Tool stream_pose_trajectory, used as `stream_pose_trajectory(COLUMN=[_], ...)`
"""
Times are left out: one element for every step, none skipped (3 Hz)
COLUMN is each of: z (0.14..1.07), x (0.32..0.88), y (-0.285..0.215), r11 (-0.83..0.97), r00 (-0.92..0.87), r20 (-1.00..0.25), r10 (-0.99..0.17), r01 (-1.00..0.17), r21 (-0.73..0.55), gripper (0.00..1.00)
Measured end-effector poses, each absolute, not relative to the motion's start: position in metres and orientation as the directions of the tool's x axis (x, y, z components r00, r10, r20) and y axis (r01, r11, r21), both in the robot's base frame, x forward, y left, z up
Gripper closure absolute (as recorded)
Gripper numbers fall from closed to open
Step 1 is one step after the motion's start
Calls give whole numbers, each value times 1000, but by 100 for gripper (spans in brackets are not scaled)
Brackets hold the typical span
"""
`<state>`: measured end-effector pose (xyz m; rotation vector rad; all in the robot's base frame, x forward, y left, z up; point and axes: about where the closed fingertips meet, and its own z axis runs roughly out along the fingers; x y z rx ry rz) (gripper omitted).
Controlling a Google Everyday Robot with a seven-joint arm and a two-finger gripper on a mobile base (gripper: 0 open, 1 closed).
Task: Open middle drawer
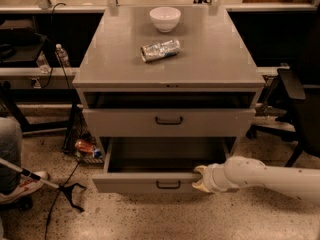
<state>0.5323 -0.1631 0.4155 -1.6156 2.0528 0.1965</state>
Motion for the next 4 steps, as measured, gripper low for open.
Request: stream_pose_trajectory(z=[416,403,406,409], x=[528,493,488,487], y=[-164,-161,-160,-160], r11=[289,320,325,326], r00=[-164,-199,-204,-205], r20=[-480,-494,-497,-497], r10=[-862,-846,-844,-843], r01=[-937,-931,-930,-930], r21=[-199,-174,-170,-169], gripper=[100,100,100,100])
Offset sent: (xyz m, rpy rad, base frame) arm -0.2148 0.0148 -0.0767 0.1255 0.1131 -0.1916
